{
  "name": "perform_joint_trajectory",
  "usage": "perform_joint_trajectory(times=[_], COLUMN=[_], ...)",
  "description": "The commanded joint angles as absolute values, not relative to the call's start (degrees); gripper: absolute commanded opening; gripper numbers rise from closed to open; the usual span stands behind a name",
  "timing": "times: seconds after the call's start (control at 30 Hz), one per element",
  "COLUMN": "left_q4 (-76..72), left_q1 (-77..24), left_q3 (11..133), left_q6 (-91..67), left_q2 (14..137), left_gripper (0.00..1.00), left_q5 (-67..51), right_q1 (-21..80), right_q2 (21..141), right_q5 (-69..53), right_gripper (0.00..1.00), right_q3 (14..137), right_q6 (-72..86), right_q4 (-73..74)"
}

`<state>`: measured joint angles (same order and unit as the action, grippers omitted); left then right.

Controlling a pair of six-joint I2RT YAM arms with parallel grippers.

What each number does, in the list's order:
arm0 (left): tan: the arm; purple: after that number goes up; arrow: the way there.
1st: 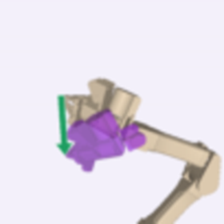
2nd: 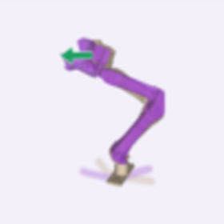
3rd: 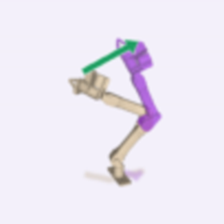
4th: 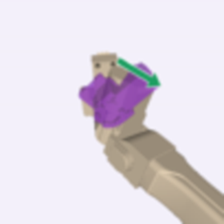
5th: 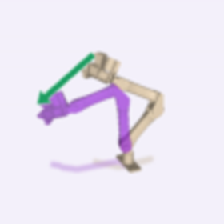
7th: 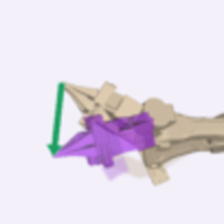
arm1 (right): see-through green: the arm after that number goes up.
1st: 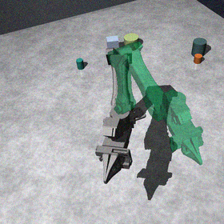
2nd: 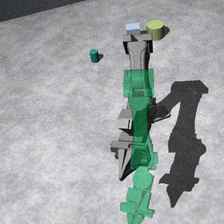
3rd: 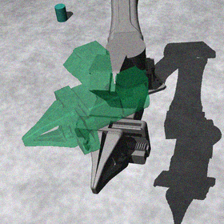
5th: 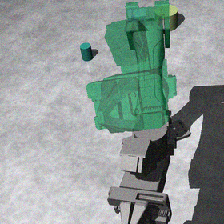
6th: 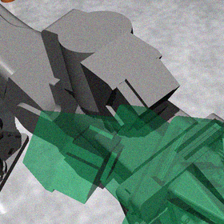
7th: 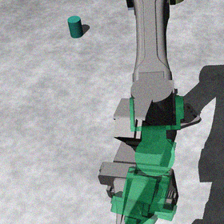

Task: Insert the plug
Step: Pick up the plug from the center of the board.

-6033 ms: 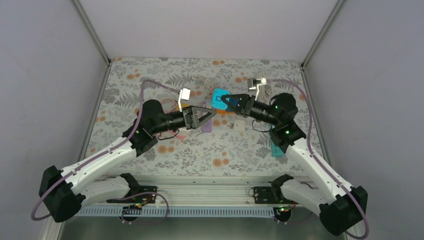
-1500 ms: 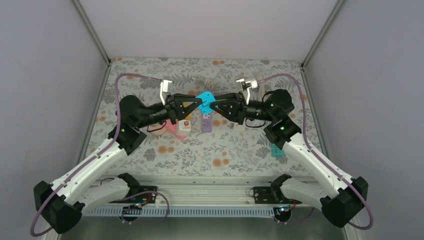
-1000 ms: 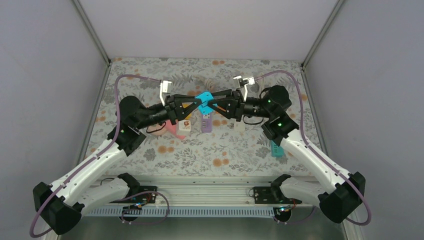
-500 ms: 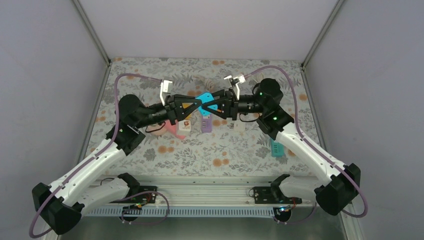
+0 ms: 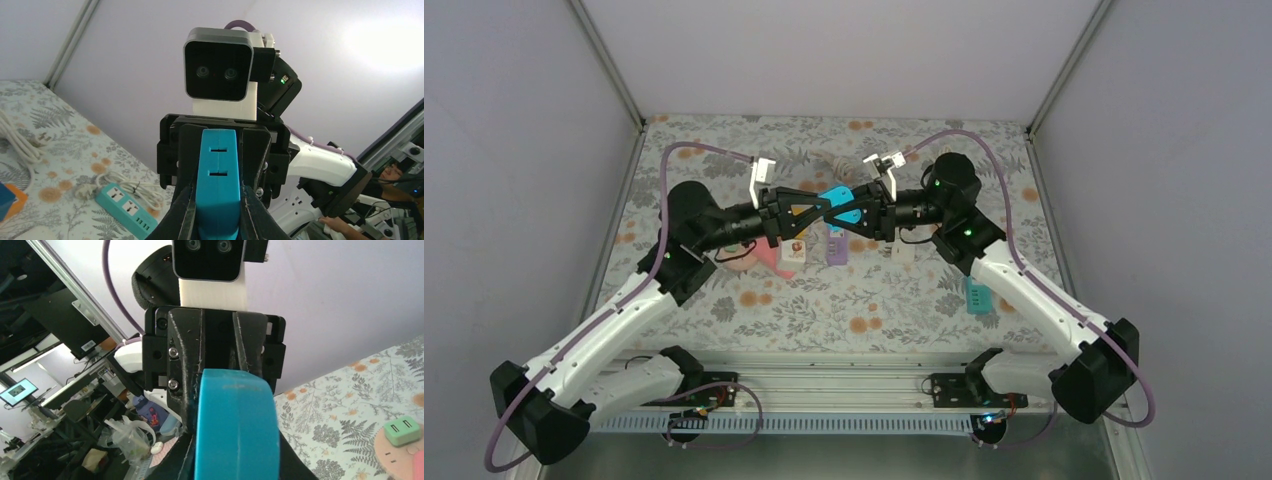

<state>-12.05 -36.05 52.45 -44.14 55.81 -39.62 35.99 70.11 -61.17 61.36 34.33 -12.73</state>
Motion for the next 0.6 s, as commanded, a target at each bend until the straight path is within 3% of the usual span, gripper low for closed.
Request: perform_joint_trajectory(times=[0.0, 0.03, 0.17, 0.23, 0.37, 0.43, 0.57], left_q4=[-12.04, -11.90, -10.10, -8.53, -3.84, -1.44, 4.27], left_q1=[-35.95, -35.95, -35.95, -35.95, -35.95, -35.95, -35.95], left_q3=[54.91, 55.02, 55.48, 55.75, 56.62, 57.01, 57.75], left_q6=[-43.14, -43.03, -41.91, -41.22, -39.29, -38.17, -35.68], left_q2=[56.09, 56.09, 55.87, 55.48, 53.73, 52.53, 50.21], left_gripper=[0.07, 0.07, 0.12, 0.26, 0.70, 0.79, 0.84], left_q5=[-41.46, -41.43, -40.30, -38.66, -32.57, -28.62, -19.91], right_q1=[36.55, 36.48, 36.50, 36.51, 36.48, 36.47, 36.51], right_q2=[71.15, 71.14, 70.95, 70.68, 70.02, 69.87, 70.17], right_q5=[-63.71, -63.55, -61.36, -60.14, -57.01, -55.26, -50.32], right_gripper=[0.09, 0.04, 0.03, 0.03, 0.04, 0.03, 0.03], right_q3=[63.32, 63.41, 63.64, 63.35, 62.56, 62.20, 61.35], right_q6=[33.23, 33.08, 32.01, 31.92, 32.37, 32.74, 34.04], right_q4=[-12.39, -12.24, -10.00, -9.85, -9.78, -9.59, -8.38])
